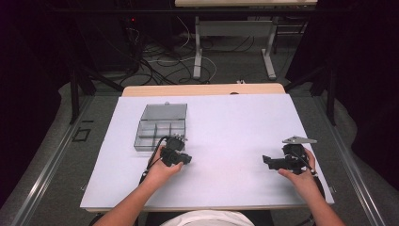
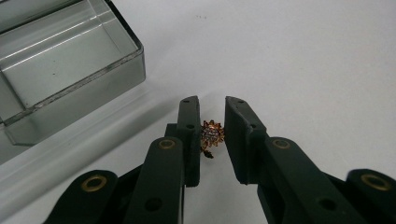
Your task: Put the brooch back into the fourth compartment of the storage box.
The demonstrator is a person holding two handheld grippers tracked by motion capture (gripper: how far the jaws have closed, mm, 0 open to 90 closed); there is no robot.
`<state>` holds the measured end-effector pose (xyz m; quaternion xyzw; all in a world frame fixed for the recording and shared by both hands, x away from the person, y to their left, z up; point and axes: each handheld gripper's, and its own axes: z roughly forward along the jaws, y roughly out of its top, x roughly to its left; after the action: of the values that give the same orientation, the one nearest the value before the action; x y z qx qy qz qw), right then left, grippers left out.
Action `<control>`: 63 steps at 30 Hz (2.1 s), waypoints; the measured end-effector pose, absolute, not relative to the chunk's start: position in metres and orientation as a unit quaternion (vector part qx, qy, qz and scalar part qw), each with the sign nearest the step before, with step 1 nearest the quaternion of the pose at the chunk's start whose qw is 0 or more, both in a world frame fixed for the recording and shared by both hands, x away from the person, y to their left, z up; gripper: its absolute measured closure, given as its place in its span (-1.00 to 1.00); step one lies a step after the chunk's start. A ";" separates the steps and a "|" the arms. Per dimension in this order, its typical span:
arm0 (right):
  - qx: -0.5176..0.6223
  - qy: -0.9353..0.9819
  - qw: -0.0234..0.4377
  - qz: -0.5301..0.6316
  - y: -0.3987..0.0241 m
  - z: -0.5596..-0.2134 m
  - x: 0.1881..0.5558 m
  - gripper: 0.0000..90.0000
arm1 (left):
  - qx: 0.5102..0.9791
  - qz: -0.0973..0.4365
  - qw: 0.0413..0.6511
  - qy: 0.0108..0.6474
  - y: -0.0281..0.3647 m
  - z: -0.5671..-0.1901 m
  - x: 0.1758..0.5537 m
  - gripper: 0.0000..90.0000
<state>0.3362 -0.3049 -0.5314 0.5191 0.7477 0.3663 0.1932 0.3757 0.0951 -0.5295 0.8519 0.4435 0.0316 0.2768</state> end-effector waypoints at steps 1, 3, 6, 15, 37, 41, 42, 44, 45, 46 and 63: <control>0.520 0.747 0.193 0.367 -0.305 -0.531 0.336 -0.96 | 0.854 0.034 0.276 0.440 0.096 -0.529 0.376 0.70; 0.519 0.748 0.192 0.366 -0.305 -0.532 0.336 -0.96 | 0.852 0.034 0.277 0.443 0.096 -0.527 0.375 0.70; 0.519 0.748 0.193 0.366 -0.305 -0.532 0.336 -0.96 | 0.850 0.031 0.280 0.446 0.096 -0.526 0.373 0.70; 0.519 0.748 0.192 0.367 -0.305 -0.532 0.336 -0.96 | 0.847 0.037 0.288 0.445 0.099 -0.520 0.372 0.71; 0.521 0.747 0.190 0.366 -0.304 -0.532 0.336 -0.95 | 0.833 0.049 0.308 0.458 0.118 -0.500 0.376 0.71; 0.522 0.747 0.190 0.366 -0.304 -0.532 0.336 -0.95 | 0.824 0.051 0.314 0.469 0.122 -0.496 0.377 0.71; 0.522 0.747 0.190 0.366 -0.304 -0.532 0.336 -0.95 | 0.822 0.054 0.316 0.471 0.123 -0.495 0.377 0.71; 0.522 0.747 0.190 0.366 -0.304 -0.532 0.336 -0.95 | 0.821 0.055 0.319 0.471 0.127 -0.493 0.378 0.71; 0.522 0.747 0.189 0.365 -0.304 -0.532 0.336 -0.95 | 0.815 0.058 0.322 0.478 0.128 -0.492 0.378 0.71; 0.522 0.747 0.189 0.365 -0.304 -0.532 0.336 -0.95 | 0.815 0.059 0.322 0.477 0.130 -0.491 0.379 0.71; 0.520 0.749 0.189 0.365 -0.304 -0.533 0.336 -0.95 | 0.798 0.079 0.331 0.498 0.155 -0.477 0.387 0.71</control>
<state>0.3363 -0.3040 -0.5328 0.5196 0.7488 0.3654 0.1890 0.3872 0.1550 -0.4770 0.7976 0.4980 0.0786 0.3310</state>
